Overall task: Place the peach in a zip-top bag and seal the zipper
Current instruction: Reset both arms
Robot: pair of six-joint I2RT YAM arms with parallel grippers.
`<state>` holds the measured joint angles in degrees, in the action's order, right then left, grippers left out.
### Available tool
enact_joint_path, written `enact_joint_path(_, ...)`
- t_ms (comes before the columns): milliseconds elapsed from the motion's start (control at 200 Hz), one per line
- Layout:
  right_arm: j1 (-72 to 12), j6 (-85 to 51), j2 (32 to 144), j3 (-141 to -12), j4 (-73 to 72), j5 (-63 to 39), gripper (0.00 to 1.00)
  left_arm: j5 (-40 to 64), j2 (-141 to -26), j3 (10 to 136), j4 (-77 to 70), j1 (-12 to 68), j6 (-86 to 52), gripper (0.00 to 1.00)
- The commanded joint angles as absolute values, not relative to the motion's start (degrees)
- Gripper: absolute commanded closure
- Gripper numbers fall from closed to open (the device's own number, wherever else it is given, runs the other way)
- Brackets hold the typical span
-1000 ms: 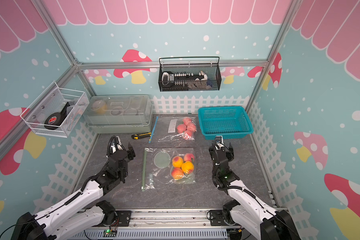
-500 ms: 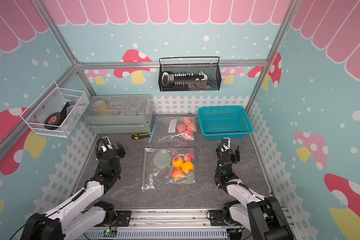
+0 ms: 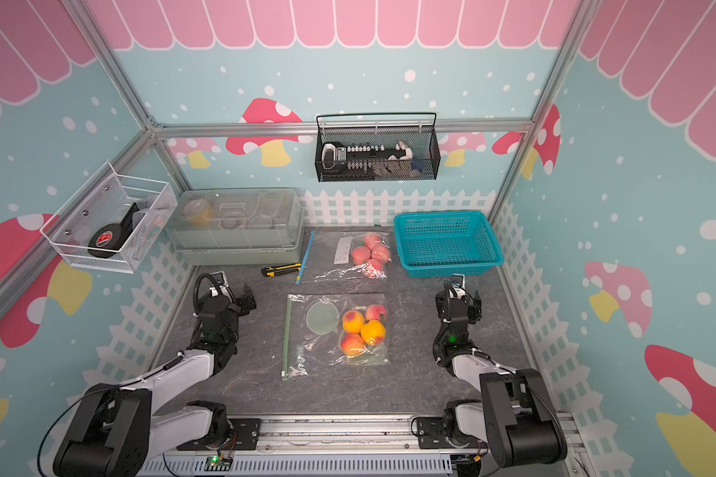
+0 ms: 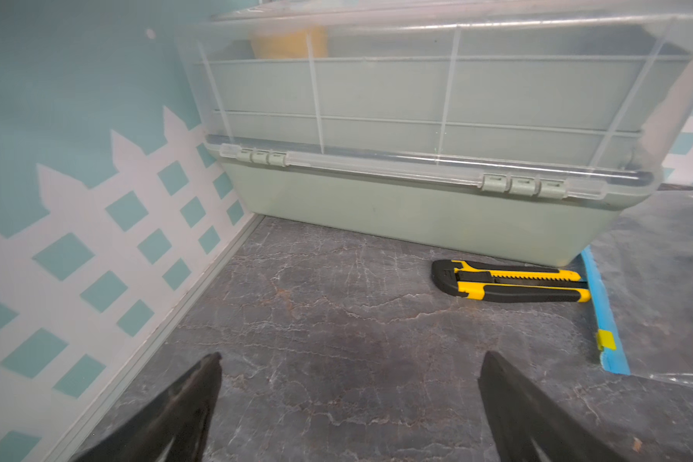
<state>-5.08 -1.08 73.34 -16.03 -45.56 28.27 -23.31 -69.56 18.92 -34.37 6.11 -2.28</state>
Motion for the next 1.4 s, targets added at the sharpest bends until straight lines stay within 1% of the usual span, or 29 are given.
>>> enact_joint_path(0,-4.27,-2.9,76.62,-15.89,-51.71,22.39,0.17,-14.18,-72.43,17.3,-44.81,5.15,0.8,0.01)
enact_joint_path(75,-3.82,-2.47,78.59,-15.51,-55.14,19.33,0.16,-10.41,-75.21,17.48,-47.64,4.42,0.46,0.01)
enact_joint_path(210,-3.56,-2.33,79.05,-16.32,-53.45,17.68,0.13,-6.69,-78.89,17.53,-51.48,4.27,1.12,0.01)
enact_joint_path(375,-3.08,-2.19,81.76,-14.72,-58.94,15.93,0.12,-6.97,-83.37,18.28,-53.82,4.27,1.23,0.01)
enact_joint_path(520,-3.05,-1.69,87.52,-15.13,-63.82,15.46,0.12,-8.96,-87.97,19.62,-56.09,4.37,1.04,0.01)
enact_joint_path(550,-3.03,-1.63,87.73,-15.78,-63.03,15.6,0.11,-10.54,-87.75,20.12,-54.31,4.39,0.17,0.01)
enact_joint_path(605,-3.05,-2.14,86.3,-17.36,-57.3,16.04,0.11,-13.57,-87.21,21.77,-50.62,4.34,-1.25,0.01)
enact_joint_path(665,-3.01,-2.58,87.68,-18.79,-56.96,17.46,0.08,-13.63,-88.14,21.76,-52.12,4.13,-1.32,0.01)
enact_joint_path(705,-2.99,-2.76,87.06,-18.77,-55.6,17.57,0.05,-13.57,-87.64,22.09,-50.57,4.09,-1.49,0.01)
enact_joint_path(735,-2.98,-2.9,86.8,-19.12,-54.54,17.56,0.04,-13.45,-87.5,22.15,-50.31,4.04,-1.58,0.01)
enact_joint_path(785,-2.97,-2.75,87.48,-18.75,-56.62,17.55,0.01,-13.53,-87.94,21.92,-51.52,4.04,-1.5,0.01)
enact_joint_path(1396,-2.99,-2.7,87.1,-18.85,-55.63,17.64,0.01,-13.12,-87.89,22.32,-50.7,3.95,-1.62,0.01)
